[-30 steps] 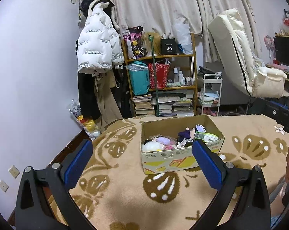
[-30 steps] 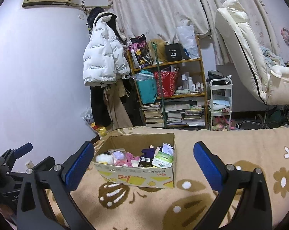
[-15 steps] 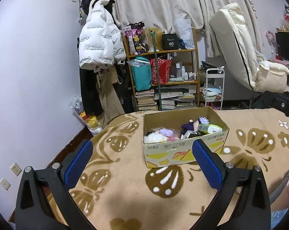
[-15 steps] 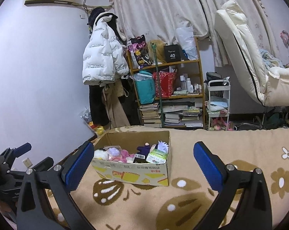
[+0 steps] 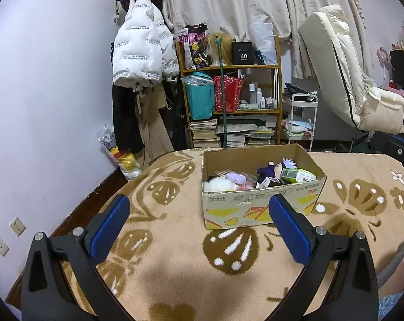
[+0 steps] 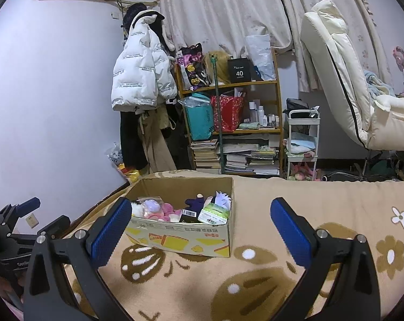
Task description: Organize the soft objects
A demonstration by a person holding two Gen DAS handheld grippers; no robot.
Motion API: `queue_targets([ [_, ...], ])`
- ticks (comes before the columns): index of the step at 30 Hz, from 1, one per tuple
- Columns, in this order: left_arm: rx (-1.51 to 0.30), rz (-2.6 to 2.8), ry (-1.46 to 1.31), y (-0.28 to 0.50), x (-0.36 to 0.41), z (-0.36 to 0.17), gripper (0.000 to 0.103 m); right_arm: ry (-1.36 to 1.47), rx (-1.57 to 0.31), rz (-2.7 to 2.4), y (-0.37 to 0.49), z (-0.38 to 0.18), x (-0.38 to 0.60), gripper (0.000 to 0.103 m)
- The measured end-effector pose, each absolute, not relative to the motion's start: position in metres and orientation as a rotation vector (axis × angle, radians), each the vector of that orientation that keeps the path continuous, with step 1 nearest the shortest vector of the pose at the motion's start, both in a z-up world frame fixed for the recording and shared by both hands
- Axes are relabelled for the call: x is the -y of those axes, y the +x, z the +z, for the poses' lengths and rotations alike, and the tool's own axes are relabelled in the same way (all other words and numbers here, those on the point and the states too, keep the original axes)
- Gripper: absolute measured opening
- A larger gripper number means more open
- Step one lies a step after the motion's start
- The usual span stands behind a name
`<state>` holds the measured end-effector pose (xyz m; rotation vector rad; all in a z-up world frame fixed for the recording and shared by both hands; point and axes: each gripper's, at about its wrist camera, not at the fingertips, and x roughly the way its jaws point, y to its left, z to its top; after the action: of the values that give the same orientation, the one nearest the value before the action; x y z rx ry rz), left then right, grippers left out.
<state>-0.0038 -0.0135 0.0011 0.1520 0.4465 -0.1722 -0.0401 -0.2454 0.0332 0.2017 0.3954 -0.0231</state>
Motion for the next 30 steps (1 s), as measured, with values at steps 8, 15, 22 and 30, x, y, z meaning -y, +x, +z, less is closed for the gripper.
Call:
queue_targets([
  [8, -0.463, -0.17, 0.138, -0.0025, 0.0128, -0.0048, 0.102, 0.2, -0.395, -0.032, -0.0408, 0.0305, 0.2457, 0.103],
  [15, -0.472, -0.171, 0.135, -0.002, 0.0138, -0.0051, 0.102, 0.201, -0.392, -0.037, -0.0411, 0.0299, 0.247, 0.103],
  [22, -0.472, -0.178, 0.136, -0.0052, 0.0162, -0.0057, 0.102, 0.208, -0.393, -0.049, -0.042, 0.0248, 0.2501, 0.103],
  [30, -0.469, -0.175, 0.136, -0.0063, 0.0166, -0.0053, 0.102, 0.206, -0.392, -0.05, -0.0423, 0.025, 0.2504, 0.103],
])
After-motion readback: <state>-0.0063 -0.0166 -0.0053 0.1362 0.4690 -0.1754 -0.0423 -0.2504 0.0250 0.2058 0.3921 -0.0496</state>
